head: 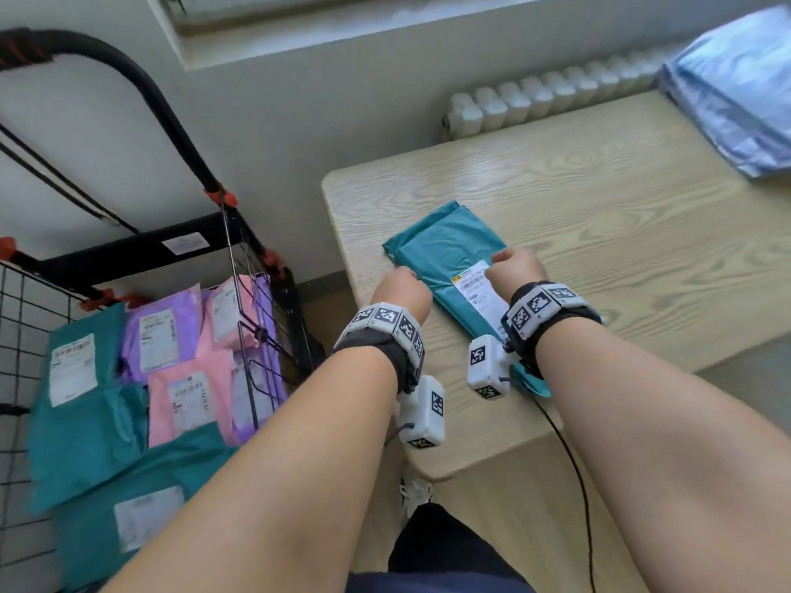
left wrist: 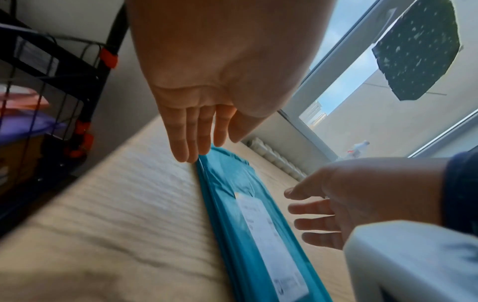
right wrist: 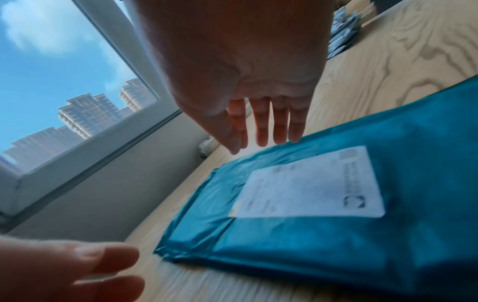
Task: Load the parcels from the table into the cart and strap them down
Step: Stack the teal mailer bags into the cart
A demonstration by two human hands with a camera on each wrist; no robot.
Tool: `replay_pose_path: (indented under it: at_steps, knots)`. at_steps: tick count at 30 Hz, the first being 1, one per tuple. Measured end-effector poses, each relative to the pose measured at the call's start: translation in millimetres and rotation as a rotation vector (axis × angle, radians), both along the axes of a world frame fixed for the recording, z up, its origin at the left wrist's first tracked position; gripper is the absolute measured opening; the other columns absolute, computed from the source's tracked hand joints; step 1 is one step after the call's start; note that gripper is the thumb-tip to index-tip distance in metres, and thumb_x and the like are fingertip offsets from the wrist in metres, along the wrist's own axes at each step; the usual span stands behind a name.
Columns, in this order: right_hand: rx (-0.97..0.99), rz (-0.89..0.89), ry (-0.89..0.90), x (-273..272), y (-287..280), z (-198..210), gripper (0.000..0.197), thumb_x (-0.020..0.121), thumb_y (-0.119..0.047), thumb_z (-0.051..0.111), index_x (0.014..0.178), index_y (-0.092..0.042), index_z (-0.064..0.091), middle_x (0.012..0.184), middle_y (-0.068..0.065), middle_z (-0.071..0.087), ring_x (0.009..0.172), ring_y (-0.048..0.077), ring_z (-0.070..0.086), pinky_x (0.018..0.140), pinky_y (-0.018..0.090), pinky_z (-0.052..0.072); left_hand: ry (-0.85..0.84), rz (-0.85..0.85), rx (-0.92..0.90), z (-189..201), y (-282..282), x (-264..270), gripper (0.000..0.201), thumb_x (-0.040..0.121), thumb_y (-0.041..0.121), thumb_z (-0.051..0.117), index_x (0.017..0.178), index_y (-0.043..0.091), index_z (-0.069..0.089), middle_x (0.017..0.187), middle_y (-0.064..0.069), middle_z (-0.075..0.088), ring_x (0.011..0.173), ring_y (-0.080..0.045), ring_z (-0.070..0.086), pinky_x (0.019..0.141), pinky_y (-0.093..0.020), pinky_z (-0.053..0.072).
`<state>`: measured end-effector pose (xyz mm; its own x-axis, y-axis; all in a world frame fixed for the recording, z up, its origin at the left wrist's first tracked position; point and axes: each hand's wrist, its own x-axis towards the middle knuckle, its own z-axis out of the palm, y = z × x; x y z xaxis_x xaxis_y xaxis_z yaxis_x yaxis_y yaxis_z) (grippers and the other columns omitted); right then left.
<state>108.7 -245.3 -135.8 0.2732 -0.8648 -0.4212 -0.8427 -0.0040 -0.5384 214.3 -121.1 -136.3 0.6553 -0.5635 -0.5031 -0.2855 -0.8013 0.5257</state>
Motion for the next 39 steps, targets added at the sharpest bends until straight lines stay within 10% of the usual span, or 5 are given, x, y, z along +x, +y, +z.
replay_pose_path:
  at_steps: [14, 20, 27, 35, 39]
  knots:
    - [0.082, -0.066, 0.205, -41.8, -41.2, -38.0, 0.051, 0.086, -0.014, 0.047, 0.137, -0.019, 0.046, 0.137, 0.009, 0.051, 0.13, 0.032, 0.042, 0.106, 0.04, 0.037, 0.1, 0.041, 0.105, -51.1, -37.7, -48.7, 0.022, 0.089, 0.012, 0.046, 0.104, 0.005, 0.06, 0.107, -0.012, 0.063, 0.095, -0.031, 0.061, 0.07, -0.029, 0.038]
    - [0.072, -0.094, 0.147, -46.7, -38.5, -41.5, 0.029, 0.087, -0.013, 0.049, 0.109, -0.016, 0.066, 0.11, 0.009, 0.067, 0.105, 0.032, 0.06, 0.092, 0.04, 0.051, 0.149, 0.226, 0.084, -59.3, -36.5, -46.0, 0.026, 0.081, 0.014, 0.057, 0.105, 0.003, 0.059, 0.093, -0.012, 0.068, 0.08, -0.029, 0.064, 0.058, -0.03, 0.044]
    - [0.003, -0.142, 0.074, -56.1, -38.6, -37.9, 0.024, 0.087, -0.011, 0.051, 0.096, -0.017, 0.073, 0.097, 0.008, 0.07, 0.088, 0.03, 0.064, 0.079, 0.033, 0.053, 0.531, 0.609, -0.064, -50.9, -39.1, -49.7, 0.019, 0.079, 0.002, 0.071, 0.067, 0.001, 0.056, 0.071, -0.012, 0.065, 0.077, -0.026, 0.068, 0.081, -0.037, 0.059]
    - [-0.168, -0.126, 0.0, -40.5, -23.7, -14.2, 0.023, 0.079, -0.003, 0.042, 0.081, -0.018, 0.058, 0.096, 0.008, 0.063, 0.09, 0.03, 0.056, 0.072, 0.031, 0.044, 0.534, 0.526, -0.22, -30.4, -30.4, -33.5, 0.028, 0.088, 0.004, 0.059, 0.115, -0.002, 0.06, 0.084, -0.006, 0.062, 0.073, -0.021, 0.063, 0.074, -0.033, 0.058]
    - [-0.152, -0.067, -0.064, -10.0, -5.4, 2.1, 0.027, 0.082, -0.003, 0.041, 0.096, -0.014, 0.061, 0.098, 0.007, 0.062, 0.087, 0.027, 0.053, 0.074, 0.029, 0.041, 0.393, 0.578, -0.24, -19.0, -8.1, -3.9, 0.017, 0.086, 0.003, 0.06, 0.07, 0.008, 0.06, 0.082, -0.006, 0.065, 0.085, -0.026, 0.067, 0.081, -0.035, 0.057]
